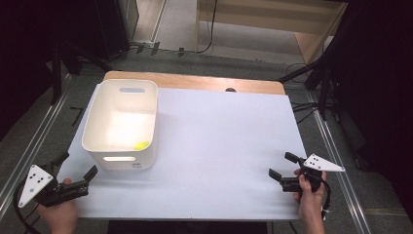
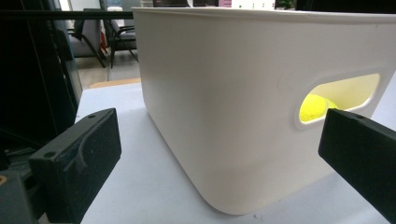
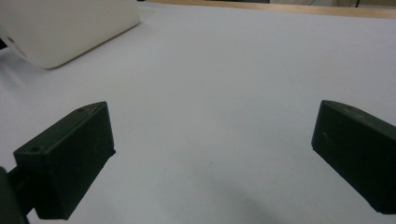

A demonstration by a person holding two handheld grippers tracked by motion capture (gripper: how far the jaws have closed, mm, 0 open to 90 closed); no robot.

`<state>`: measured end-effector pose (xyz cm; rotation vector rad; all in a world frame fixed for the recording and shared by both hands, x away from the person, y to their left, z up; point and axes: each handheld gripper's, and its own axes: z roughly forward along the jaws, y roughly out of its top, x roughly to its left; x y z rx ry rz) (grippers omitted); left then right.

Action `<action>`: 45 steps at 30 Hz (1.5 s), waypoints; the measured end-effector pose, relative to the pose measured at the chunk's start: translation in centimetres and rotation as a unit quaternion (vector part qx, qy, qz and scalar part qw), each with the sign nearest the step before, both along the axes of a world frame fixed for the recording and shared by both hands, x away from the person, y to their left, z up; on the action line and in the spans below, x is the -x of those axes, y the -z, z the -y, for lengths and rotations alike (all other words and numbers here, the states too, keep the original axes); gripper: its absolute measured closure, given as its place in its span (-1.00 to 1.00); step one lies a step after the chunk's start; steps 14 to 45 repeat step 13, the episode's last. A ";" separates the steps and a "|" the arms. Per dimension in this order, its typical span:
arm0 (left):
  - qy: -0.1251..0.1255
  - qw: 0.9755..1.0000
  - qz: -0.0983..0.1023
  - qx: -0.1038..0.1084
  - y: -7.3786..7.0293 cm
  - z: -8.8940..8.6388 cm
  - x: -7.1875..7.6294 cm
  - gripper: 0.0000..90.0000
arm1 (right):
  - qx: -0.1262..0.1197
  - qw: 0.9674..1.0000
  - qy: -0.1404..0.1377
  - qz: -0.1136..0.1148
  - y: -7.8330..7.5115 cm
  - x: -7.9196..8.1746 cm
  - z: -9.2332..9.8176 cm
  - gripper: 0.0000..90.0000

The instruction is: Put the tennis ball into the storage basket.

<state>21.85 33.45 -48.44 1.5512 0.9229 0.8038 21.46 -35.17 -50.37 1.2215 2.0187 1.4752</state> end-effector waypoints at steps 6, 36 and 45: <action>0.001 1.000 -0.001 -0.002 0.0 0.1 -0.1 -1.00 | 0.007 1.000 0.020 0.007 0.5 0.7 1.4 -1.00; -0.004 1.000 -0.004 -0.007 0.0 0.2 -0.1 -1.00 | -0.013 0.999 0.031 0.004 0.9 1.0 2.4 -1.00; -0.004 1.000 -0.004 -0.007 0.0 0.2 -0.1 -1.00 | -0.013 0.999 0.031 0.004 0.9 1.0 2.4 -1.00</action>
